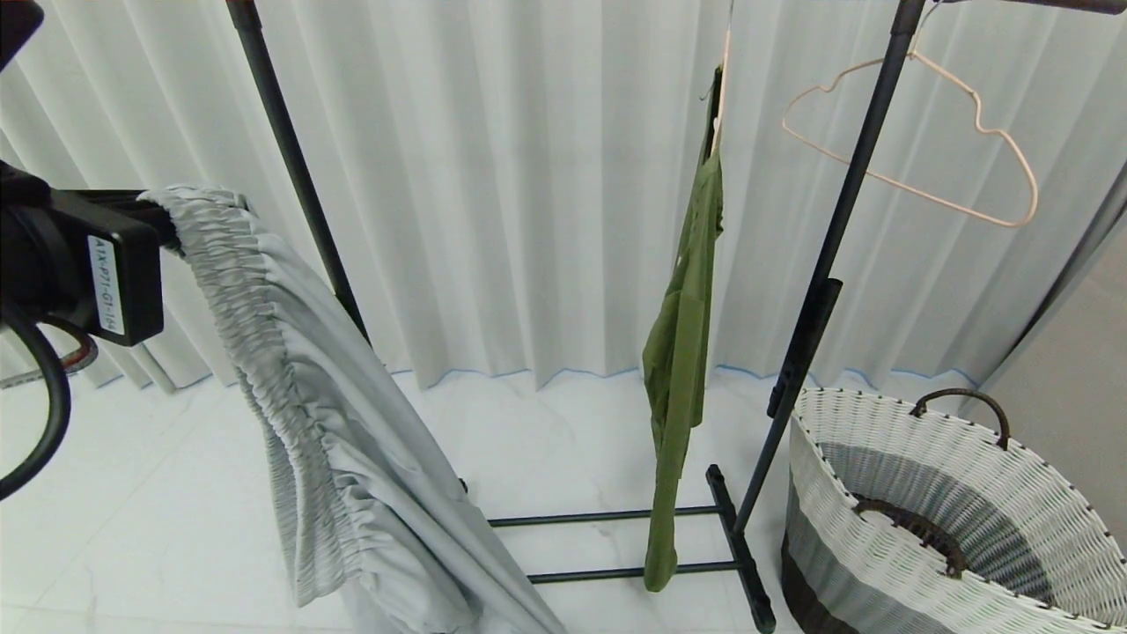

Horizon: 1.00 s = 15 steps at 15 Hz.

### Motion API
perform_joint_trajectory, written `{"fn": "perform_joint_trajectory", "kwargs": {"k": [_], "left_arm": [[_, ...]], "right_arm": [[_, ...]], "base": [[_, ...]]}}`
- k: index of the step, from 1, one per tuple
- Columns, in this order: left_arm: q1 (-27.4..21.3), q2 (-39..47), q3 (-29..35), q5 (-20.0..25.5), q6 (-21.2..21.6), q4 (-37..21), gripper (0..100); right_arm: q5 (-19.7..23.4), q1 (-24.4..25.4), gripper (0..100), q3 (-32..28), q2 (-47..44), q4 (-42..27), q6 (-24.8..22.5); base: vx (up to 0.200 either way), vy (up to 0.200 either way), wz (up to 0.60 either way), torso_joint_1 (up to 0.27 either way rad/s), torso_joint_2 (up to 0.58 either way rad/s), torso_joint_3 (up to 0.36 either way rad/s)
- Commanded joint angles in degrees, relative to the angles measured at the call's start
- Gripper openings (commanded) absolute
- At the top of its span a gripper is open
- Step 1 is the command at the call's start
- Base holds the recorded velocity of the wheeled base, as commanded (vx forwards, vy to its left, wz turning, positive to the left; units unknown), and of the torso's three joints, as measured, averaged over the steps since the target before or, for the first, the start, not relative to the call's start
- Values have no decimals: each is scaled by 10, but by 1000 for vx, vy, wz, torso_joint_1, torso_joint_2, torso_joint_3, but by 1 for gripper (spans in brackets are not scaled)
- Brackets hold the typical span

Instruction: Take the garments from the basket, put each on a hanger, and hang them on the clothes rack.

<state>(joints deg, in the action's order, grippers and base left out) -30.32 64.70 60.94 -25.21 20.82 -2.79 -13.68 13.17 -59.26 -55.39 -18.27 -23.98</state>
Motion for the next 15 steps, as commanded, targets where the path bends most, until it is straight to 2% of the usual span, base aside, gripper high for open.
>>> {"fn": "perform_joint_trajectory", "kwargs": {"k": [1, 9, 14, 15], "left_arm": [[0, -4, -3, 0, 0, 0, 0], [0, -19, -3, 0, 0, 0, 0], [0, -19, -2, 0, 0, 0, 0], [0, -23, -3, 0, 1, 0, 0]], "right_arm": [[1, 0, 100, -2, -2, 0, 1], [1, 0, 100, -2, -16, 20, 53], [1, -2, 100, 0, -16, 19, 62], [1, -16, 100, 2, -24, 19, 61]], "base": [[0, 0, 0, 168, -437, -261], [0, 0, 0, 193, -472, -277], [0, 0, 0, 227, -510, -286], [0, 0, 0, 246, -530, -295]]}}
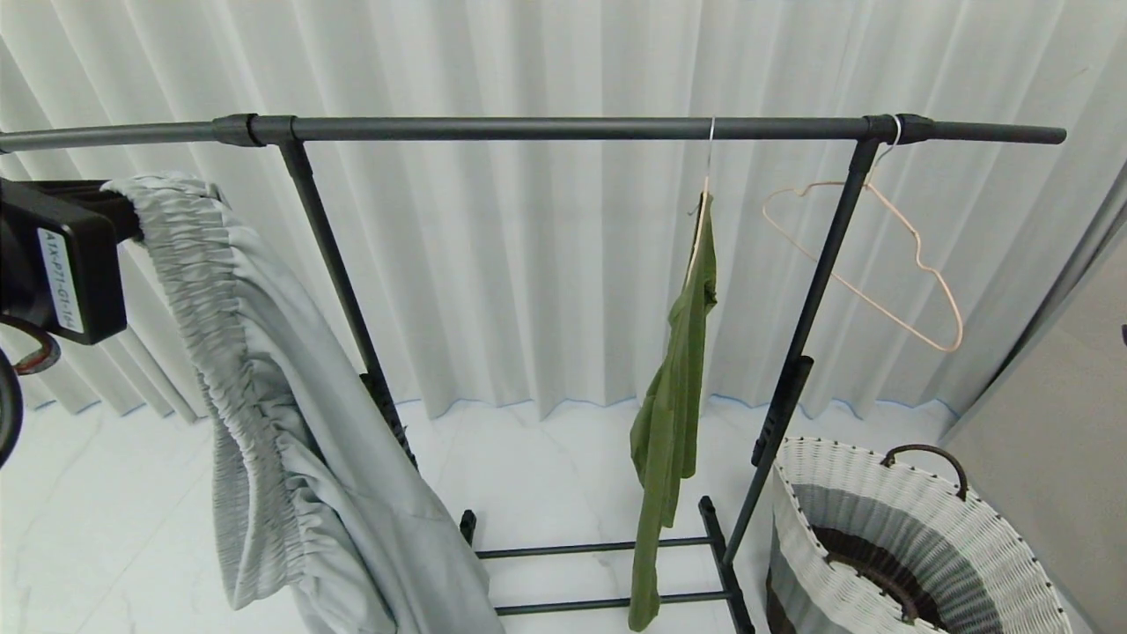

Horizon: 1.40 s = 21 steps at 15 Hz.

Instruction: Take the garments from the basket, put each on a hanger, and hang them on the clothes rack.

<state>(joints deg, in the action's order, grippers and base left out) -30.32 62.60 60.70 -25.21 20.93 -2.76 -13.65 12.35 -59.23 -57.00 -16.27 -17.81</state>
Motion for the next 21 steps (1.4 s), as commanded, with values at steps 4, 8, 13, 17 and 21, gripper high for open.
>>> {"fn": "perform_joint_trajectory", "kwargs": {"k": [4, 8, 13, 17, 21], "left_arm": [[0, -14, -22, 0, 1, -1, 0], [0, -32, -41, 0, 17, -1, 0], [0, -34, -48, 11, 15, 0, 0], [1, -31, -48, 12, 14, 10, 0], [22, -26, -48, 12, 18, 20, 0]], "right_arm": [[1, -22, 100, 2, -18, 0, -5], [1, -28, 100, 3, -19, 0, -5], [2, -29, 100, 2, -21, 0, -4], [37, -29, 100, 3, -20, 2, 1], [86, -29, 100, 2, -29, 27, 21]], "base": [[0, 0, 0, 99, -214, -113], [0, -100, 0, 2, -1, 1], [0, -160, 0, 8, -2, 1], [0, 0, 0, 0, 0, 0], [0, 0, 0, 0, 0, 0]]}}
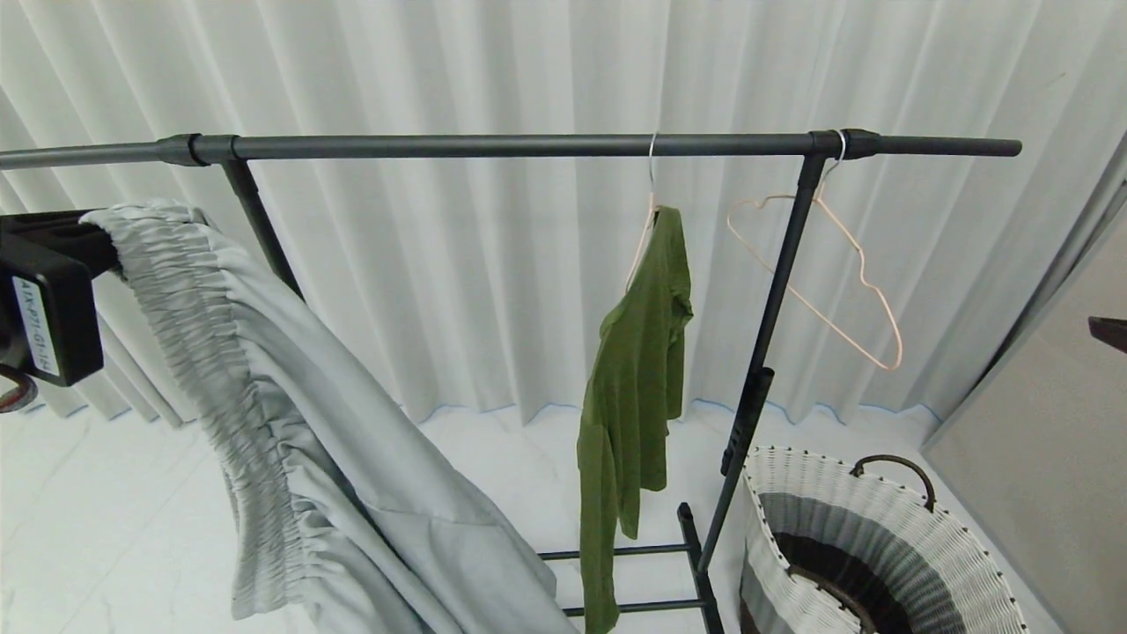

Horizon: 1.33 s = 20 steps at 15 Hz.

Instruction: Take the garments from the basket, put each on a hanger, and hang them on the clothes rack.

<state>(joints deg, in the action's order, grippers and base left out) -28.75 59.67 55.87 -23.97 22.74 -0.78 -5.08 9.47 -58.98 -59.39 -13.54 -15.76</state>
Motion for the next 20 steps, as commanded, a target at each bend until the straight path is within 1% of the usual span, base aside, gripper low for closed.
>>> {"fn": "perform_joint_trajectory", "kwargs": {"k": [1, 6, 8, 11, 14, 15, 16, 19, 20], "left_arm": [[7, 4, 1, 0, 0, 0, 0], [7, 2, 1, 0, 0, 0, 0], [6, 1, 1, 0, 0, 0, 0], [6, 4, 1, 1, -1, 1, 0], [7, 5, -3, 16, -1, 1, 0], [6, 5, -3, 17, -1, 1, 0], [6, 7, -3, 17, -1, 1, 0], [6, 10, -3, 17, -1, 1, 0], [6, 10, -3, 17, -1, 1, 0]], "right_arm": [[7, 0, 100, -1, -12, 6, 3], [30, 1, 100, -1, -32, 10, 6], [31, 3, 100, -1, -42, 10, 15], [45, 4, 100, 8, -53, 11, 31], [53, 11, 100, 18, -64, 12, 33], [53, 12, 100, 18, -67, 12, 35], [54, 19, 100, 18, -82, 27, 47], [54, 49, 100, 12, -140, 87, 129], [52, 53, 100, 11, -158, 89, 133]], "base": [[200, 0, 0, 2, 2, -2], [200, 0, 0, -2, 3, 1], [200, 0, 0, 7, 0, 0], [200, 0, 0, 7, 4, 5], [200, 0, 0, 5, 4, 4], [0, 0, 0, 0, 0, 0], [0, 0, 0, 0, 0, 0], [0, 0, 0, 0, 0, 0], [0, 0, 0, 0, 0, 0]]}}
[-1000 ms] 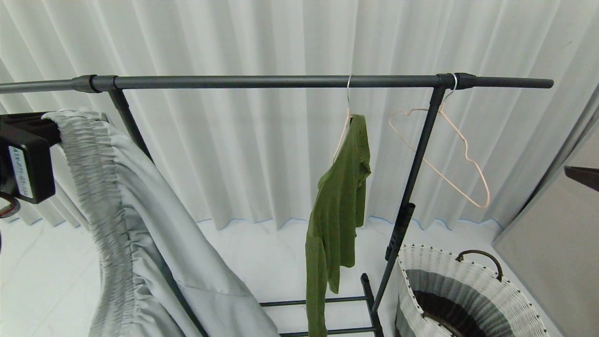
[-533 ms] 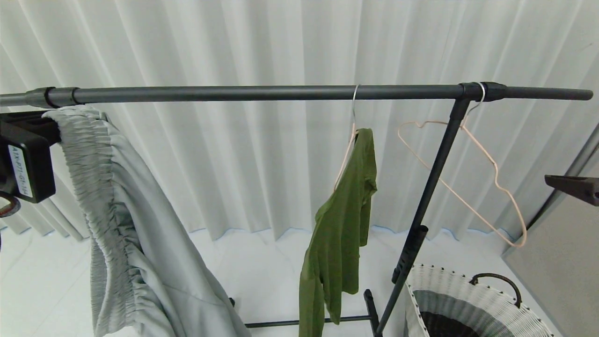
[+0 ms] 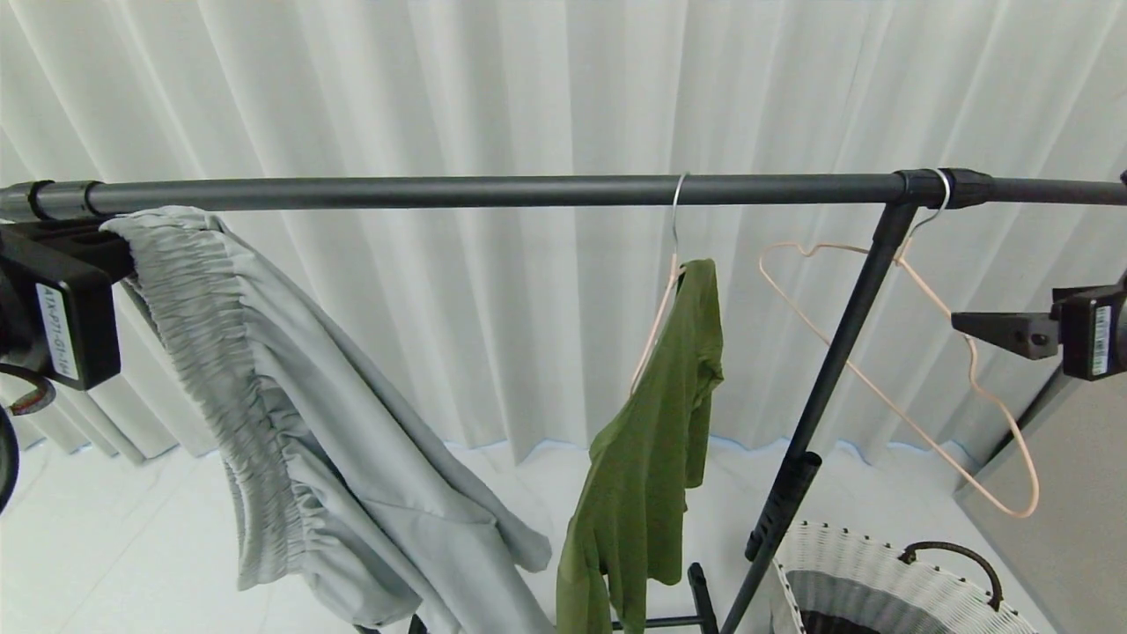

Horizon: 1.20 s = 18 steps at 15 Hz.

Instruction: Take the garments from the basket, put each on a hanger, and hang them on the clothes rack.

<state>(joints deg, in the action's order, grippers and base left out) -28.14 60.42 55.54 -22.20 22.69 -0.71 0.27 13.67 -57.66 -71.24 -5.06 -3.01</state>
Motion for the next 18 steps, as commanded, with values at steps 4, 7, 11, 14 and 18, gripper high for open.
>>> {"fn": "perform_joint_trajectory", "kwargs": {"k": [4, 7, 11, 14, 18], "left_arm": [[0, 1, 0, 0, 0, 0, 0], [0, 1, -1, 0, 0, 0, 0], [0, 1, -4, 0, 1, 0, 0], [0, 1, -4, 0, 1, 0, 0], [0, 0, -3, 0, 1, 0, 0]], "right_arm": [[-51, 15, 100, -23, -99, 0, 8], [-64, 15, 100, -32, -122, -14, 9], [-64, 27, 100, -31, -120, -53, 45], [-66, 29, 100, -31, -122, -57, 67], [-67, 29, 0, -30, -125, -57, 67]], "base": [[0, 0, 0, 0, 0, 0], [0, 0, 0, 0, 0, 0], [0, 0, 0, 0, 0, 0], [0, 0, 0, 0, 0, 0], [0, 0, 0, 0, 0, 0]]}}
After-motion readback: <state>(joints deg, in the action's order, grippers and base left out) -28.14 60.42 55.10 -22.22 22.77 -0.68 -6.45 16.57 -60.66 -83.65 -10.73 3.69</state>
